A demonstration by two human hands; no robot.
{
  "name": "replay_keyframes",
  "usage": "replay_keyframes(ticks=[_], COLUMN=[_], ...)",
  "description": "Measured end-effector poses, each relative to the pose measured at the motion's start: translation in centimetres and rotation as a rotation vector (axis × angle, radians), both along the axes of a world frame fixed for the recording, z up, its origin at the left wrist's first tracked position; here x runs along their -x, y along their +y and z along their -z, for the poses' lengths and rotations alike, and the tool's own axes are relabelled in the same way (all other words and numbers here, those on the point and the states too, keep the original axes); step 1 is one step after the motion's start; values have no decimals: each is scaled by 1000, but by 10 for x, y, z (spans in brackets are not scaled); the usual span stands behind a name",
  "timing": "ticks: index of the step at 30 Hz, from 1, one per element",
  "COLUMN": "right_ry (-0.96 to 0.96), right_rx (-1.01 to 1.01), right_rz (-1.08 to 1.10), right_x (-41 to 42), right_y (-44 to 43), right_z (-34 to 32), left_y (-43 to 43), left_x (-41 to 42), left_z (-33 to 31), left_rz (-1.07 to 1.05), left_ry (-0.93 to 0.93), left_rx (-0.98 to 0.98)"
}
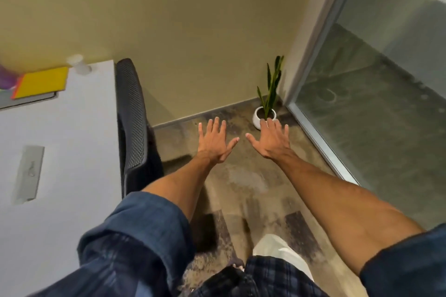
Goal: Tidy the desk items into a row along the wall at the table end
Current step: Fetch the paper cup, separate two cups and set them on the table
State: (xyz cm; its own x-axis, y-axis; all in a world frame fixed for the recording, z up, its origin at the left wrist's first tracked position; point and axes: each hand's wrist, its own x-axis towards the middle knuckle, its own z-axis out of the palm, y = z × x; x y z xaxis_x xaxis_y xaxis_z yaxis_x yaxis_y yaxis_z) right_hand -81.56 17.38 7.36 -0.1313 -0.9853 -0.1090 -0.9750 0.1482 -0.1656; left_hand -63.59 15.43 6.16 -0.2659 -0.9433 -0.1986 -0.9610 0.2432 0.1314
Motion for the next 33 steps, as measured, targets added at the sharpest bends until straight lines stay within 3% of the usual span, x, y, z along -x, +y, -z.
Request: replay_keyframes(ticks=[7, 16, 25, 33], right_ry=[12, -29, -98, -117], right_rx=[-8, 50, 124, 135], right_rz=[-188, -498, -732, -889], right_x=[-6, -55, -182, -312], right_y=[-153, -308, -402, -456], right_z=[-5, -57, -100, -94], left_y=[-114, -238, -292, -305], left_x=[-4, -46, -147, -267], left_z=[-28, -87, -138, -113], left_rz=[-137, -418, -761, -989], left_ry=[-56, -129, -29, -21], left_rx=[84, 189, 359, 306])
